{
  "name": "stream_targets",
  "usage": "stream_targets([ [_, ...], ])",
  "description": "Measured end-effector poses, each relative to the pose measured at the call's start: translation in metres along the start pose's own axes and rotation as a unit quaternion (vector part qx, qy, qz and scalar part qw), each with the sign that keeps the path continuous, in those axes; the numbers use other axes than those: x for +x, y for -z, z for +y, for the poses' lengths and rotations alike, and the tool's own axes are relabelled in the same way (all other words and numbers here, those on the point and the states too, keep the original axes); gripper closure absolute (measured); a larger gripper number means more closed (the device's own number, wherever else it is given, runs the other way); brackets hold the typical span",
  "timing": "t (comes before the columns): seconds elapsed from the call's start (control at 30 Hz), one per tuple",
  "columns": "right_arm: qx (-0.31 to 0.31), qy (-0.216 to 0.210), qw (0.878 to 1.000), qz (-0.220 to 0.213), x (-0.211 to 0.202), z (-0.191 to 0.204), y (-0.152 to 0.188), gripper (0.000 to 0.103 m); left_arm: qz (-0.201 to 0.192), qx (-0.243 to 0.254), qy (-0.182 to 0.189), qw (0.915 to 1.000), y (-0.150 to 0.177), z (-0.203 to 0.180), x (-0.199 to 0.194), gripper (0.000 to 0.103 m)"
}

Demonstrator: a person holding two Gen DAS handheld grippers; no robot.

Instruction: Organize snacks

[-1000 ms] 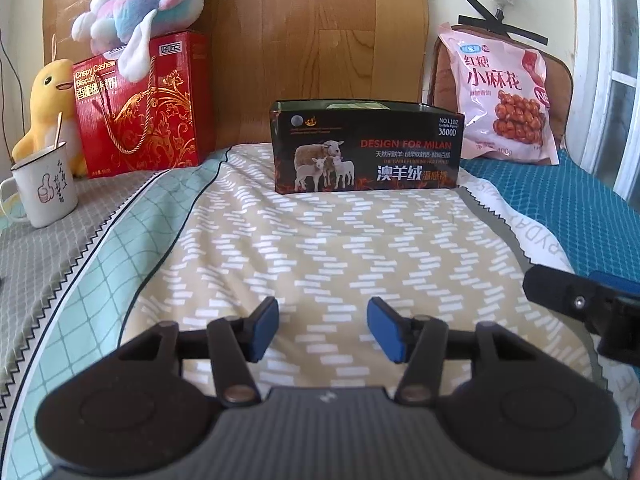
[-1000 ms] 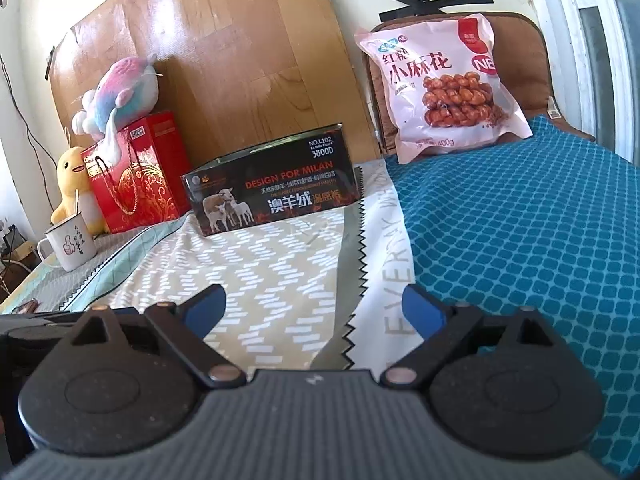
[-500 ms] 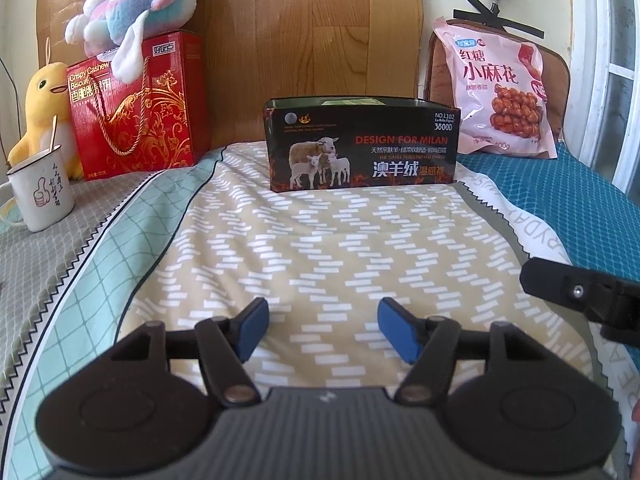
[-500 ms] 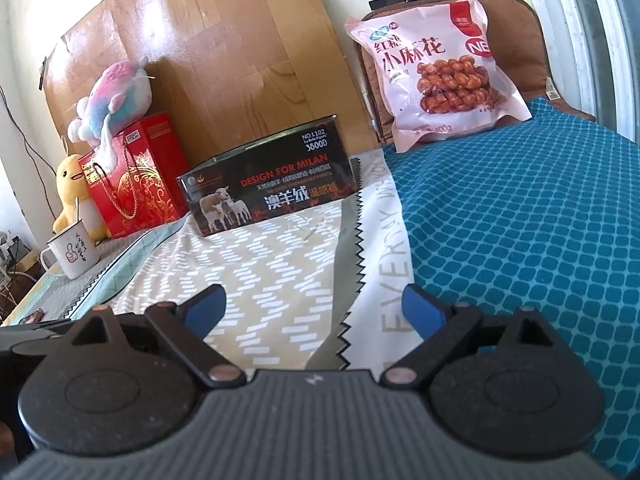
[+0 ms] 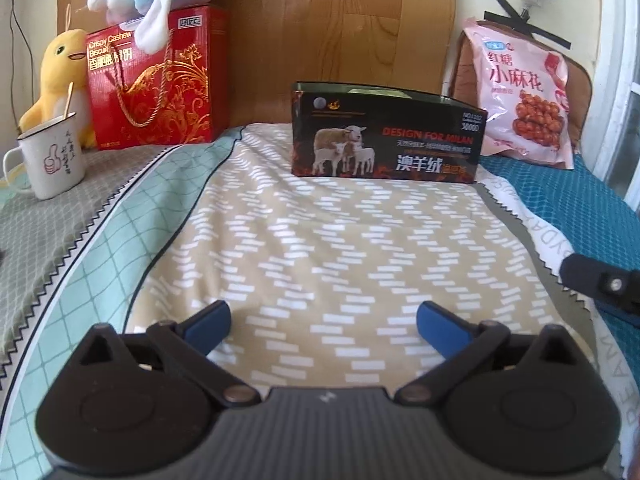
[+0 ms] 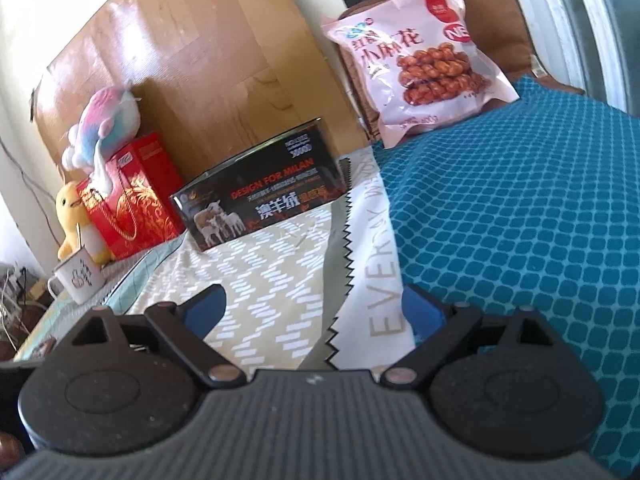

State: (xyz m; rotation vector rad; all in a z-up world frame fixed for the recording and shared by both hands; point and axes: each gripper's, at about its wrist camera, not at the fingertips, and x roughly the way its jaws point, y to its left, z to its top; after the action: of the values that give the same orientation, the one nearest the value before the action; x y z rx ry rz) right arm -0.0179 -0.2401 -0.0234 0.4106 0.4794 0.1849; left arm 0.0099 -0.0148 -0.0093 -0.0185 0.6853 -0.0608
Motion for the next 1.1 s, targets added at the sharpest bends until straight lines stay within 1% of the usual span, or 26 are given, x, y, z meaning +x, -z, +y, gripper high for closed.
stream_targets([
  [0.17, 0.001, -0.002, 1.000, 0.004, 0.0011, -0.0004, -0.0009, 0.007, 0.006, 0.010, -0.025, 0.9996, 0.0004, -0.0051, 0.0017, 0.000],
  [0.27, 0.001, -0.002, 1.000, 0.005, 0.0011, -0.0002, -0.0009, 0.007, 0.006, 0.003, -0.023, 0.9997, 0.0002, -0.0021, 0.0018, 0.000],
  [0.43, 0.000, -0.006, 1.000, 0.008, 0.0024, -0.0006, -0.0016, 0.006, 0.008, 0.008, -0.027, 0.9996, -0.0005, -0.0034, 0.0032, 0.000],
  [0.83, -0.009, -0.011, 1.000, 0.012, 0.0031, 0.0001, -0.0023, 0.006, 0.010, 0.001, -0.030, 0.9995, -0.0013, -0.0009, 0.0046, 0.000],
  [1.1, -0.009, -0.011, 1.000, 0.007, 0.0017, -0.0001, -0.0021, 0.006, -0.003, -0.004, -0.068, 0.9977, -0.0027, 0.0029, 0.0021, 0.000],
])
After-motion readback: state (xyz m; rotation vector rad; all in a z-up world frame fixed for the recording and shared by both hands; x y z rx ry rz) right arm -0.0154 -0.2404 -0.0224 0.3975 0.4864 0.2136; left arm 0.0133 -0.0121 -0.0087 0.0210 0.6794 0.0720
